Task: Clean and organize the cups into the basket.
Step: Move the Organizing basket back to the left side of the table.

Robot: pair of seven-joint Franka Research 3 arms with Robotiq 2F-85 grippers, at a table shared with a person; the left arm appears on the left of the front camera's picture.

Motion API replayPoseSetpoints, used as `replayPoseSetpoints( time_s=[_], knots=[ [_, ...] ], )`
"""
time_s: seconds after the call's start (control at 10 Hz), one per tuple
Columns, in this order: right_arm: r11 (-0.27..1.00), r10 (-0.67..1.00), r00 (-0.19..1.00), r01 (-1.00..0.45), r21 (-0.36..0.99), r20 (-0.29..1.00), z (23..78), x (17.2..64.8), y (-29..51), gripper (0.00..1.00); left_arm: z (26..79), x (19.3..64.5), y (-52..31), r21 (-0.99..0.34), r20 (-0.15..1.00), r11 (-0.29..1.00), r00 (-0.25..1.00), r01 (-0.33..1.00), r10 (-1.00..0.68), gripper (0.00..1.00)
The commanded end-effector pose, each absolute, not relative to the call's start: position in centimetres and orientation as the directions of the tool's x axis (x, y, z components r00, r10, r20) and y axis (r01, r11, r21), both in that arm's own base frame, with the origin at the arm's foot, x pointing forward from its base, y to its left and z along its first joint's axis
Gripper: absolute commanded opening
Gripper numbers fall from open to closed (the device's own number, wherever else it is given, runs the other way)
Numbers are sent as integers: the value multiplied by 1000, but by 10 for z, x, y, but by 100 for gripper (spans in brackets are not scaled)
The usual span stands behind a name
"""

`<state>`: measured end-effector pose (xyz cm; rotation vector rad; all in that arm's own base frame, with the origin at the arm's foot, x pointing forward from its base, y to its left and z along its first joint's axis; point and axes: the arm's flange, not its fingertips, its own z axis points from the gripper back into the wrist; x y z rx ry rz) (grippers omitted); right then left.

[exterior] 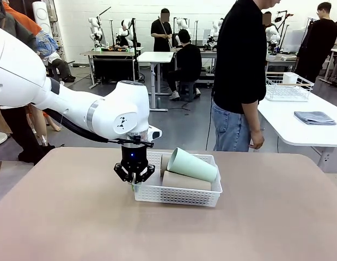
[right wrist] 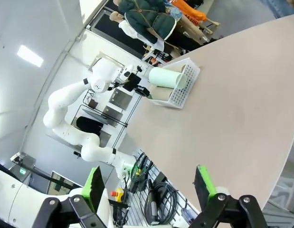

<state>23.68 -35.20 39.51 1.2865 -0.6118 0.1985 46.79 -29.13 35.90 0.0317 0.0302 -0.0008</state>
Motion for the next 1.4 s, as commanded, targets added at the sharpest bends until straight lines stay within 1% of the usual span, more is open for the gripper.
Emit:
replayPoseSetpoints(
  time_s=[0.0,0.5,0.6,0.7,0.8,0.9,1.1,1.2,1.3],
  knots=[
    [309,-191,820,-471,826,539,397,237,-346,100,360,468,-289,32,-29,999,1000,9,-8,0],
    [309,-191,820,-471,826,539,397,237,-346,100,360,468,-289,32,-29,999,1000,9,-8,0],
    [309,-191,820,-471,826,539,397,237,-346,100,359,468,-291,32,-30,999,1000,1,0,5],
    [309,-191,820,-471,826,539,397,237,-346,100,356,469,-260,165,-1,986,1000,25,-25,5],
    [309,-191,820,-471,826,539,397,237,-346,100,357,460,-230,260,13,965,999,39,-44,5],
    [309,-191,820,-471,826,539,397,237,-346,100,361,451,-200,340,65,940,998,-2,-21,5],
    [309,-191,820,-471,826,539,397,237,-346,100,377,435,-127,236,67,972,998,-15,-1,5],
    [309,-191,820,-471,826,539,397,237,-346,100,383,427,-90,192,81,977,994,-89,75,5],
    [309,-191,820,-471,826,539,397,237,-346,100,383,418,-52,135,70,984,992,-115,106,5]
  ],
)
